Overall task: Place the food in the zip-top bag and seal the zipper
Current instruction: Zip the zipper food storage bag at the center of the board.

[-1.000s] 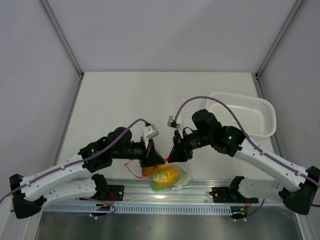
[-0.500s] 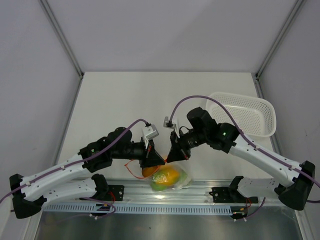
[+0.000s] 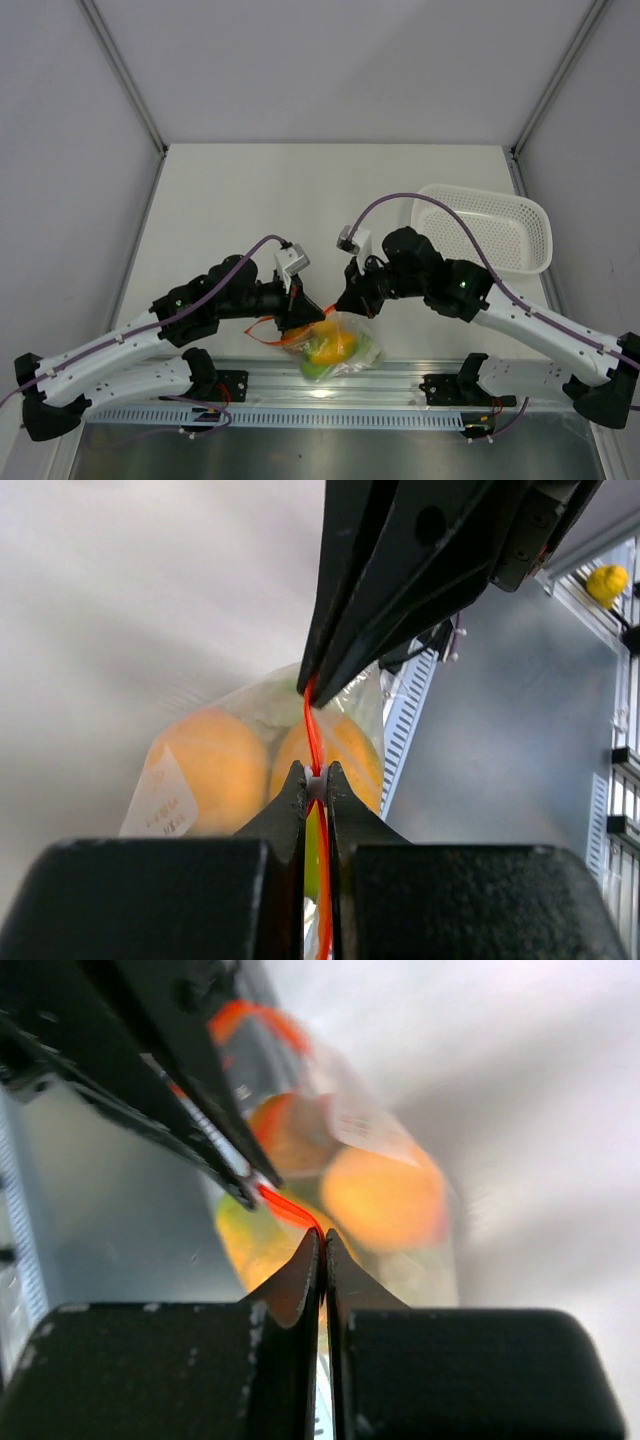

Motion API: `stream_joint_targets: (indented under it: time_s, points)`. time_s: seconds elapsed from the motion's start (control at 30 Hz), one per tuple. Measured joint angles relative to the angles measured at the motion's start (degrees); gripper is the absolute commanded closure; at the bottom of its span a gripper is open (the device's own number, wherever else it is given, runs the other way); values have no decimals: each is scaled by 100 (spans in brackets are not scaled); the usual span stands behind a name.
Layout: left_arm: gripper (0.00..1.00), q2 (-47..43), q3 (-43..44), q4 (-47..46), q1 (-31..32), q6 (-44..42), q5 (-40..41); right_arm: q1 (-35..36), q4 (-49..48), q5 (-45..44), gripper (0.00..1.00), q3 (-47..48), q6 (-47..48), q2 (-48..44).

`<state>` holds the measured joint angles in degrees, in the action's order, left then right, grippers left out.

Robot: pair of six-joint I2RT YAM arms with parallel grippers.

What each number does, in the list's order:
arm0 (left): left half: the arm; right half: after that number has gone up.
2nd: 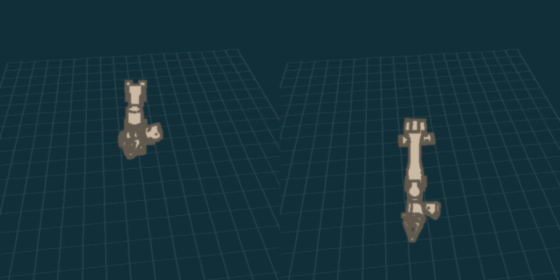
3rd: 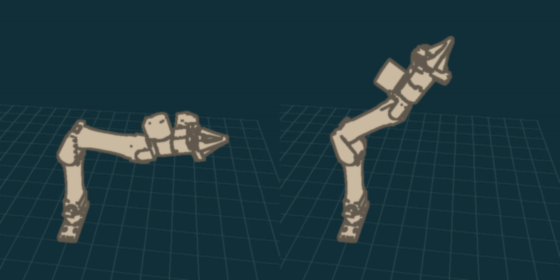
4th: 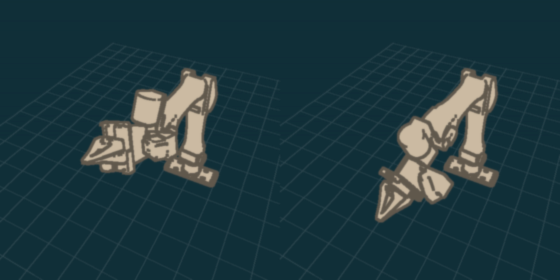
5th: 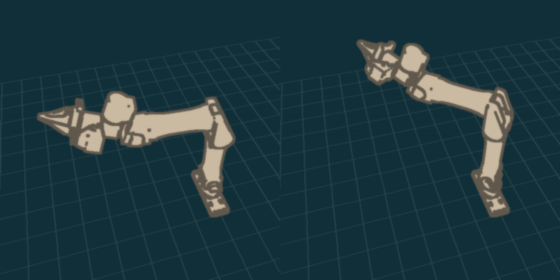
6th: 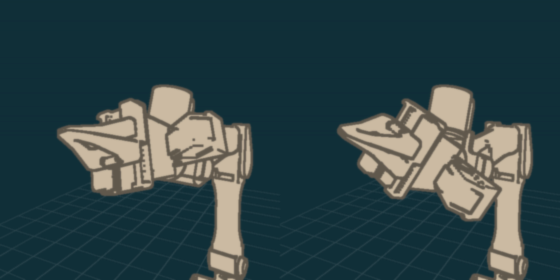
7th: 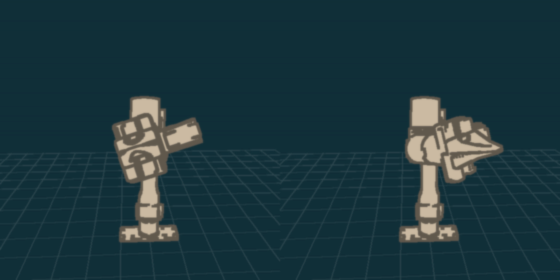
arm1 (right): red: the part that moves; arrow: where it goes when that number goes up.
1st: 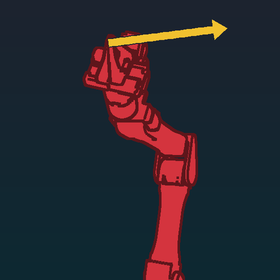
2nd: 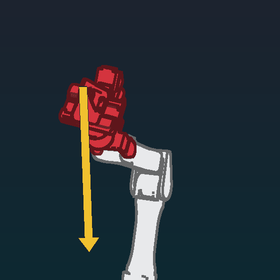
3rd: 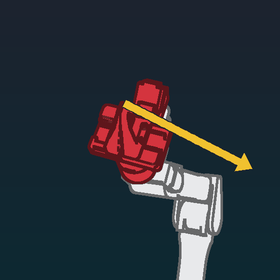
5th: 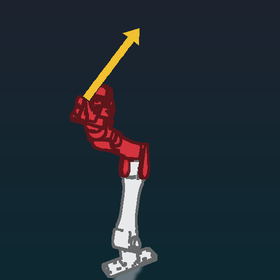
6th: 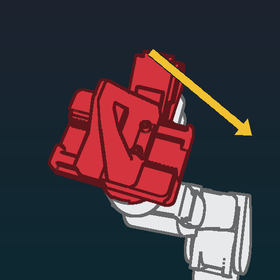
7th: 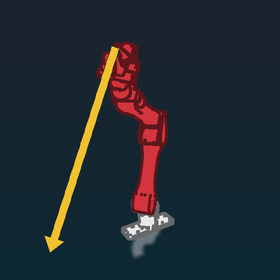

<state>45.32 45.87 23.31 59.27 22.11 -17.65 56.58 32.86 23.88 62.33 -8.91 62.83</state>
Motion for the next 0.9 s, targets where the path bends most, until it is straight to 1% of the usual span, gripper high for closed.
stream_joint_targets:
  time_s: [0.17, 0.3, 0.43, 0.57, 0.6, 0.63, 0.67, 0.7, 0.77, 0.87, 0.9]
  points:
    - [99, -284, 2, 133, -15, 39, 372, 81, -343, -1303, 100, -402, -435, -509]
    - [99, -542, 57, 599, -15, 85, 442, 46, -417, -2177, 100, -743, -570, -879]
    - [98, -905, 76, 1082, -15, 195, 551, -24, -354, -2745, 100, -881, -619, -1106]
    - [99, -1154, 76, 1388, -15, 304, 573, -22, -374, -2863, 100, -931, -614, -1257]
    - [99, -1198, 76, 1438, -15, 319, 555, -22, -393, -2774, 96, -953, -590, -1287]
    - [99, -1239, 76, 1469, -15, 326, 542, -50, -433, -2507, 85, -984, -529, -1322]
    - [99, -1272, 76, 1488, -15, 328, 527, -72, -446, -2205, 63, -994, -435, -1329]
    - [99, -1281, 76, 1502, -15, 328, 511, -85, -466, -1849, 57, -990, -361, -1320]
    - [99, -1261, 76, 1506, -15, 323, 439, -94, -485, -1279, 50, -953, -157, -1246]
    - [99, -1211, 76, 1495, -15, 295, 302, -92, -457, -448, 41, -662, 175, -857]
    - [99, -1191, 76, 1488, -15, 289, 240, -92, -450, -243, 40, -555, 282, -713]
